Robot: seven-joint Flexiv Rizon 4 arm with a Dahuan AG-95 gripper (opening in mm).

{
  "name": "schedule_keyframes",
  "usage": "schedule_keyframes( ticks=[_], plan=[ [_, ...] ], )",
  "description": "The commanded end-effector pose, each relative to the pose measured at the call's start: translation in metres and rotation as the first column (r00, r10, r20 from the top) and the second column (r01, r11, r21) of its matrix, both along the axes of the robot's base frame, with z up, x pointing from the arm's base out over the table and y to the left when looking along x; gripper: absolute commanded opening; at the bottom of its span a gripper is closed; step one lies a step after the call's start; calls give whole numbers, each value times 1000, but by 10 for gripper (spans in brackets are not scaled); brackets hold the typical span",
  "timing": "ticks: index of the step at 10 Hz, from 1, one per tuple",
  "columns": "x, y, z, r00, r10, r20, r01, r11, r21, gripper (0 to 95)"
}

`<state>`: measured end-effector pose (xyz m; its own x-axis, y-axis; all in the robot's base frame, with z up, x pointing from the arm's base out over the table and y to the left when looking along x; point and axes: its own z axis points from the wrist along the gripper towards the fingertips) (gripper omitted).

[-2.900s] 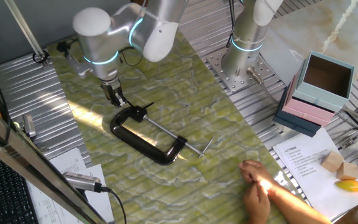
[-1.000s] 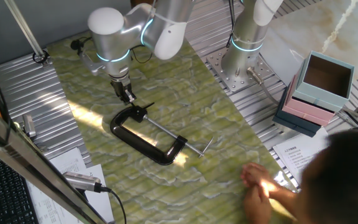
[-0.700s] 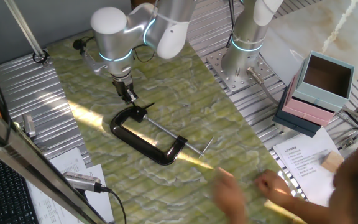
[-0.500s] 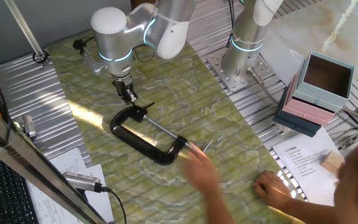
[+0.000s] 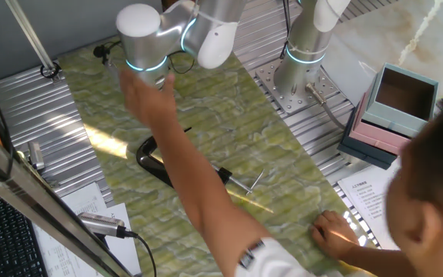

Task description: Turn the hands of a clock

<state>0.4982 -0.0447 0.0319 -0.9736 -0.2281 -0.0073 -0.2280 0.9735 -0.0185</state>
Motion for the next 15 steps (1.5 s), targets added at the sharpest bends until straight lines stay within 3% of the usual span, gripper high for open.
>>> schedule_keyframes(
  ticks=[1,15],
  plan=[
    [-4,0,0,1000,4,0,-4,1000,2,0],
    [-21,5,-5,999,31,-12,-31,999,7,0]
  ],
)
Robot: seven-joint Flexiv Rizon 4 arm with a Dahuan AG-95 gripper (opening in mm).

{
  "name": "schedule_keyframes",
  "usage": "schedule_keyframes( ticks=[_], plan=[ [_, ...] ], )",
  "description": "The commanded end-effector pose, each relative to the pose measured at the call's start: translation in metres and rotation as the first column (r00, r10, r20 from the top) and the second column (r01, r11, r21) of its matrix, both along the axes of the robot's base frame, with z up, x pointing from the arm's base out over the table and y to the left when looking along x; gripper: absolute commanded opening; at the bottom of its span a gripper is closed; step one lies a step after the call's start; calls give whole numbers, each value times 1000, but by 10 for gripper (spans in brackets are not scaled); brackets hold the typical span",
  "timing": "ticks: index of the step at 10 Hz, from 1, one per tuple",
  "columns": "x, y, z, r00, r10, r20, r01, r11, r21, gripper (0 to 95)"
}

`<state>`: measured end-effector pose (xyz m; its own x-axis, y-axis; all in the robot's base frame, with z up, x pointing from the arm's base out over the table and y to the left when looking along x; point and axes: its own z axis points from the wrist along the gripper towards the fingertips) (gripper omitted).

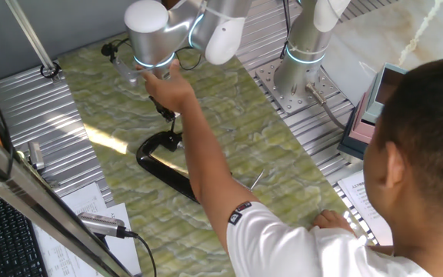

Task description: Turn the hands of a clock

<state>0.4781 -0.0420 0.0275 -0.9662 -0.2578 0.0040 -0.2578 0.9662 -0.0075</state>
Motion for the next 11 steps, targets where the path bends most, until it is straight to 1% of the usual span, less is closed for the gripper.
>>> schedule_keyframes(
  ticks=[1,4,7,11],
  plan=[
    [-2,3,-1,1000,1,2,-1,1000,-1,0],
    [-5,4,-2,1000,0,2,0,1000,0,0],
    [-9,10,1,1000,-4,-1,4,1000,1,0],
    [-13,16,-1,1000,-7,-1,7,1000,1,0]
  ],
)
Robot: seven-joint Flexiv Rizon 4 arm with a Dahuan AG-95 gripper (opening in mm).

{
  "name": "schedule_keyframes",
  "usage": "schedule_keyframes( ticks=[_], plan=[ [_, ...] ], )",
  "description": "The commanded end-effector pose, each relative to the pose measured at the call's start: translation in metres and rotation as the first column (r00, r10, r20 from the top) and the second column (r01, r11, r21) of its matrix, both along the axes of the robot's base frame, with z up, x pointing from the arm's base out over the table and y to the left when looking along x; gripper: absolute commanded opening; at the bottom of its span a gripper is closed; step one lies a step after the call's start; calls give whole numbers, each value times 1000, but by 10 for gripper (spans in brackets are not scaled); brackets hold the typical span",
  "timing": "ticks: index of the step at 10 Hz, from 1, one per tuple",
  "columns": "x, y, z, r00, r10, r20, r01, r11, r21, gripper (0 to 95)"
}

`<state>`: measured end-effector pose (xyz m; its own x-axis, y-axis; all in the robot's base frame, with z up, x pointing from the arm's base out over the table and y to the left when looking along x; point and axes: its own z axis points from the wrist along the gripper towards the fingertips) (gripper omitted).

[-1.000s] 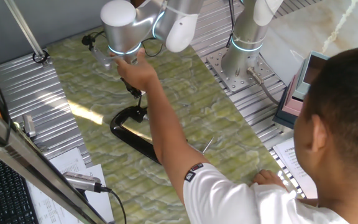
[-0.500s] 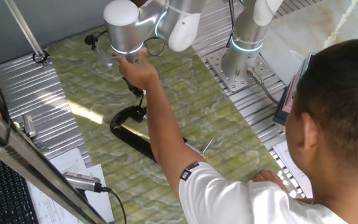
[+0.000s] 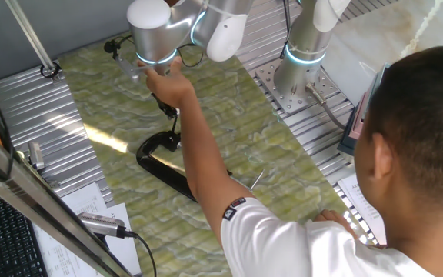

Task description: Turn the hands of a clock

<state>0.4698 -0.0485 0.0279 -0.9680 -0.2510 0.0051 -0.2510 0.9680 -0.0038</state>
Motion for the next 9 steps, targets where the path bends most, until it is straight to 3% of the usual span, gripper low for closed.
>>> schedule_keyframes(
  ticks=[1,9],
  plan=[
    [-5,24,-2,1000,0,1,0,1000,-2,0],
    [-5,41,-3,1000,-24,-1,24,1000,-4,0]
  ],
)
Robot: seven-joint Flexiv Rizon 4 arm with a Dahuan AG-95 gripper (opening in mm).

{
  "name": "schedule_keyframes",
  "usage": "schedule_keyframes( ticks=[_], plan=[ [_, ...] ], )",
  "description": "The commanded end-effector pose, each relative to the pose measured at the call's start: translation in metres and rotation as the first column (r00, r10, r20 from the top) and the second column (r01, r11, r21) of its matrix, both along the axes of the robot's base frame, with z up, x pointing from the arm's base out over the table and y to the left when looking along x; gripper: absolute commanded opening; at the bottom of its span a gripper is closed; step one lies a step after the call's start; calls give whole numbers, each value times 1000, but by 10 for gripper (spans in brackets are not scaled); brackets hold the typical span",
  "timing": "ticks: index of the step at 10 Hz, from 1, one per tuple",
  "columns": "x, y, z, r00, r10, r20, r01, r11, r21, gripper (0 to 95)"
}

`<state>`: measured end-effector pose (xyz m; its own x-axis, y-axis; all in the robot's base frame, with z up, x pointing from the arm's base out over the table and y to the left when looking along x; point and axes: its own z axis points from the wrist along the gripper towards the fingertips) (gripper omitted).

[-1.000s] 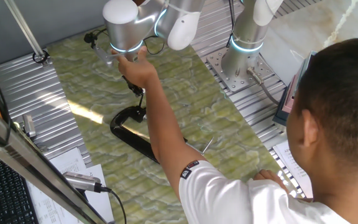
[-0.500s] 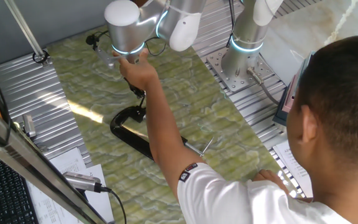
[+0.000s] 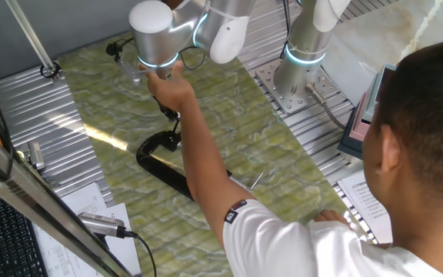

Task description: Turn the hands of a clock

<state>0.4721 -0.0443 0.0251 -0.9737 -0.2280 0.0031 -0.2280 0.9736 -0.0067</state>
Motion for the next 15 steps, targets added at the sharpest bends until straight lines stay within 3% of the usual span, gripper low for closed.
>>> schedule_keyframes(
  ticks=[1,15],
  plan=[
    [-7,39,1,1000,-3,-5,3,1000,-1,0],
    [-10,55,0,1000,-21,-6,21,1000,-2,0]
  ],
)
